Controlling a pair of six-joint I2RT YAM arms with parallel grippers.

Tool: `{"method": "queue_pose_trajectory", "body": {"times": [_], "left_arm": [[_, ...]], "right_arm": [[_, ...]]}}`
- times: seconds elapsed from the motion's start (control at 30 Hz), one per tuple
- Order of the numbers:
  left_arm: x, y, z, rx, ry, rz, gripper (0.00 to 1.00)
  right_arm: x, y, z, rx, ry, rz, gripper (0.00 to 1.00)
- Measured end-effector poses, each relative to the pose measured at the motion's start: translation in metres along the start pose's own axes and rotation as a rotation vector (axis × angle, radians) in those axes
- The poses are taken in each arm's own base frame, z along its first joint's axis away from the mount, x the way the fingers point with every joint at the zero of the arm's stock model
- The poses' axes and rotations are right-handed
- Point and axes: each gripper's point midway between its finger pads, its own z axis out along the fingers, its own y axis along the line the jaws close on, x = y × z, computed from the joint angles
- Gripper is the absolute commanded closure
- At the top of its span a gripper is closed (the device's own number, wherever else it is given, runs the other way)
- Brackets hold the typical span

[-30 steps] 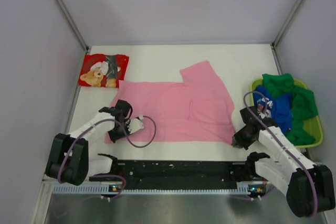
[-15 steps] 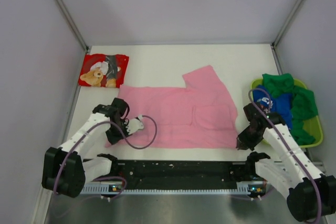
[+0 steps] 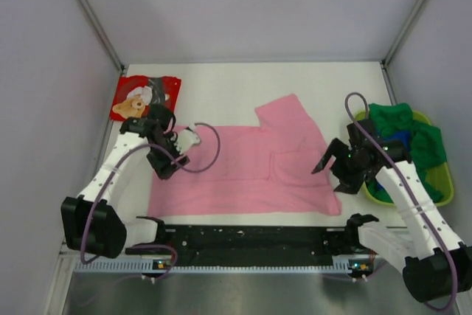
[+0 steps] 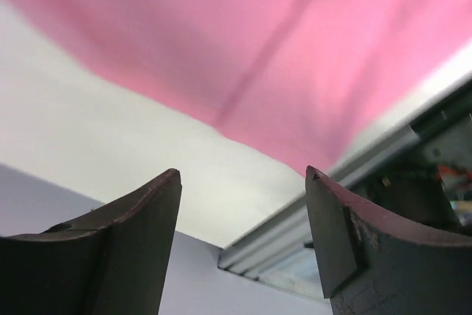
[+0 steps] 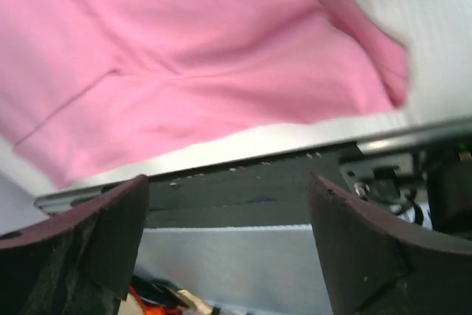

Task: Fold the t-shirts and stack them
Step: Fold the flattened tshirt in 1/3 of the way, then grap the side of the flattened tshirt furthest away from the robot with both arms

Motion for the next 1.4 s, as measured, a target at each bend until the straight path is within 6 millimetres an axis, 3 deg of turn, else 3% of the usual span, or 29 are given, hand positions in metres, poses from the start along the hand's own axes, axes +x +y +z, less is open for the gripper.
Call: {"method": "queue_pose_trajectory", "body": {"times": [0.17, 0.23, 0.33, 0.4, 0.47, 0.6, 0.7, 0.9, 1.0, 1.13, 1.2, 1.23, 1.4], "left_arm": [[-0.052, 0.093, -0.035, -0.164, -0.193, -0.272, 0.37], [-0.062, 0.127, -0.039, -0.19, -0.254, -0.38, 0.4], [-0.07, 0.167, -0.032, -0.197, -0.323, -0.521, 0.41], [-0.071, 0.182, -0.02, -0.186, -0.334, -0.582, 0.42], [-0.075, 0.188, -0.006, -0.158, -0.329, -0.617, 0.44], [-0.087, 0.202, 0.021, -0.107, -0.329, -0.673, 0.46], [-0.092, 0.211, 0.034, -0.088, -0.334, -0.701, 0.46], [-0.107, 0.216, 0.042, -0.027, -0.382, -0.658, 0.44], [-0.114, 0.213, 0.042, -0.005, -0.397, -0.592, 0.42], [-0.124, 0.206, 0.043, 0.004, -0.397, -0.452, 0.4], [-0.129, 0.2, 0.044, 0.009, -0.383, -0.363, 0.39], [-0.132, 0.199, 0.043, 0.01, -0.376, -0.322, 0.39], [-0.145, 0.216, 0.048, 0.011, -0.337, -0.178, 0.36]], "right_arm": [[-0.064, 0.086, -0.051, -0.26, -0.277, -0.244, 0.12], [-0.1, 0.121, -0.07, -0.306, -0.403, -0.324, 0.13], [-0.154, 0.17, -0.073, -0.31, -0.529, -0.441, 0.19], [-0.187, 0.196, -0.051, -0.267, -0.549, -0.518, 0.21], [-0.215, 0.213, -0.017, -0.198, -0.531, -0.582, 0.25], [-0.261, 0.234, 0.062, -0.075, -0.471, -0.673, 0.26], [-0.285, 0.245, 0.114, -0.025, -0.435, -0.718, 0.26], [-0.307, 0.248, 0.183, 0.031, -0.39, -0.774, 0.29], [-0.305, 0.257, 0.182, -0.001, -0.391, -0.778, 0.34], [-0.299, 0.261, 0.186, -0.015, -0.378, -0.803, 0.66], [-0.296, 0.264, 0.188, -0.023, -0.373, -0.812, 0.94], [-0.295, 0.264, 0.188, -0.026, -0.371, -0.821, 1.0], [-0.288, 0.268, 0.189, -0.043, -0.356, -0.835, 1.0]]}}
